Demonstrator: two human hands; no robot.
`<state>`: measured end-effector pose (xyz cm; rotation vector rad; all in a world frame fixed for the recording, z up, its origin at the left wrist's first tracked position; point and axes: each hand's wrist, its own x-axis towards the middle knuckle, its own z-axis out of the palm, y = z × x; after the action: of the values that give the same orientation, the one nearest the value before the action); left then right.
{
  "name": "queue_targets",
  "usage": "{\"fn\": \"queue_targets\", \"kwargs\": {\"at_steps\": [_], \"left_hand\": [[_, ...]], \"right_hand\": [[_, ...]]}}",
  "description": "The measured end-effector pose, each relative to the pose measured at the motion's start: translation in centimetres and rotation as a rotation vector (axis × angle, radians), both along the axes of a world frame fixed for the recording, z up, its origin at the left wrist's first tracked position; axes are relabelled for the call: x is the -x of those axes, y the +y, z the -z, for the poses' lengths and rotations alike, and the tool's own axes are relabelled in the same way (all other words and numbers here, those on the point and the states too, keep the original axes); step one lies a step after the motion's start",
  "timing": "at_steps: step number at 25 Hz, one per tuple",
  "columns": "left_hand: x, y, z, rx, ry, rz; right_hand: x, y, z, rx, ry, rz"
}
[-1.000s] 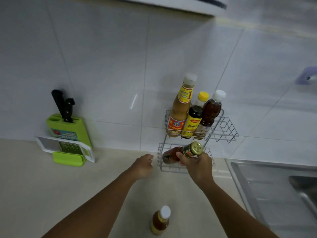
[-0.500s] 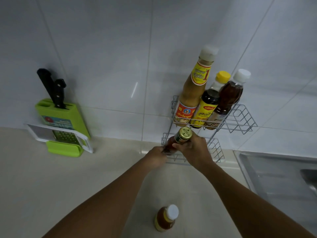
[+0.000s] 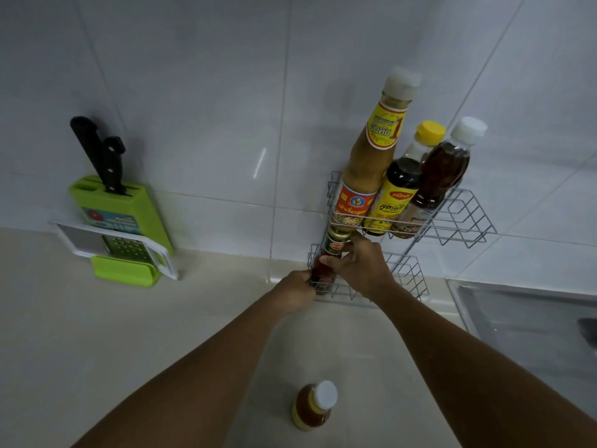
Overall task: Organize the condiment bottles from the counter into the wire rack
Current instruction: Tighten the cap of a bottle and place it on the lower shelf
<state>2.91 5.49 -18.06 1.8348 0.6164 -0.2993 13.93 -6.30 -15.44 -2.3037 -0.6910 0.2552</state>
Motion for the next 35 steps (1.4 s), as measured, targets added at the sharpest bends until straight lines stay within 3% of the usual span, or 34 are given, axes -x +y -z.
{"fn": "queue_targets", "kwargs": {"at_steps": [11,17,22,25,27,29,32,35], "left_hand": [[3.7,1.4,-2.2,-0.091,0.055,0.029],[7.8,0.9,-6.0,-0.207,0.087,0.159],[11.4,-1.7,-8.7,-0.288,0.134,0.242],[13.3,-4.2,-9.9,-0.326,0.213,0.314],[14.1,-6.2,-10.1,-0.339,0.281,0.314],[14.6,-7.8,-10.0,-0.415,0.338,0.333],[14.9,-9.6,-9.1,-0.519,0.360,0.382],[15.6,-10.2,-7.6,-0.500,0.323,0.331]], "right_hand": [[1.2,-1.1,-0.6,0.013,0.138,-0.002],[2.4,-2.7,-3.7,-0.121,0.292,0.086],[5.2,-5.8,-6.5,-0.183,0.271,0.115],[8.9,-8.4,-7.4,-0.109,0.290,-0.126],[12.0,-10.0,-6.8,0.082,0.355,-0.414],[14.7,-10.8,-5.3,0.218,0.271,-0.586],[17.2,-11.5,-3.4,0.073,0.114,-0.523],[17.9,-12.1,-3.4,-0.029,0.015,-0.441]]}}
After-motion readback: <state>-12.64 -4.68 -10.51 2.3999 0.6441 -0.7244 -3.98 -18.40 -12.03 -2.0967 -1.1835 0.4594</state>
